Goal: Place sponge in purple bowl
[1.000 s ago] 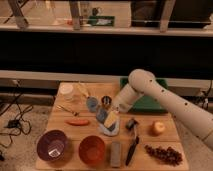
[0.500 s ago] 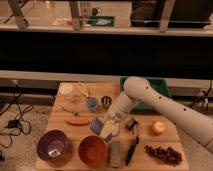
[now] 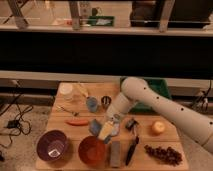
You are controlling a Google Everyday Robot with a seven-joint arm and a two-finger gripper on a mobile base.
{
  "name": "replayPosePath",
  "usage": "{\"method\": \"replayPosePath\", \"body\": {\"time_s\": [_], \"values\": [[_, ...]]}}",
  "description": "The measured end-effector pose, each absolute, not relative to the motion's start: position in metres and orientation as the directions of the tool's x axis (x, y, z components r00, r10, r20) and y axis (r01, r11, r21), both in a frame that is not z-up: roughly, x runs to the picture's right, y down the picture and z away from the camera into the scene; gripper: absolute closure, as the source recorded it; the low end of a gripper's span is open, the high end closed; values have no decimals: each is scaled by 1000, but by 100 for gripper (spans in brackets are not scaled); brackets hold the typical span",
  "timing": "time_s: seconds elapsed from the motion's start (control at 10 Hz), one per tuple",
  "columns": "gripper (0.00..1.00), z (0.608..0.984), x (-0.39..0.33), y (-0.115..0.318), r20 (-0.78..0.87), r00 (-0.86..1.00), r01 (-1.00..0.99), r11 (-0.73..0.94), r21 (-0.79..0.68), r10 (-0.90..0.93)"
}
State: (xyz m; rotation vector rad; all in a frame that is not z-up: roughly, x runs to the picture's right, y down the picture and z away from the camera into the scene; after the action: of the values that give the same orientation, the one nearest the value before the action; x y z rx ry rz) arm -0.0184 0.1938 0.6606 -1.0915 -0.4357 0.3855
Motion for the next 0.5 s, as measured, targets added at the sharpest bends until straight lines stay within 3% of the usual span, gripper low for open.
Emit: {"method": "replayPosePath", "body": {"time_s": [0.5], "values": [[100,654,-78,230,194,878,15,379,-925,438]]}}
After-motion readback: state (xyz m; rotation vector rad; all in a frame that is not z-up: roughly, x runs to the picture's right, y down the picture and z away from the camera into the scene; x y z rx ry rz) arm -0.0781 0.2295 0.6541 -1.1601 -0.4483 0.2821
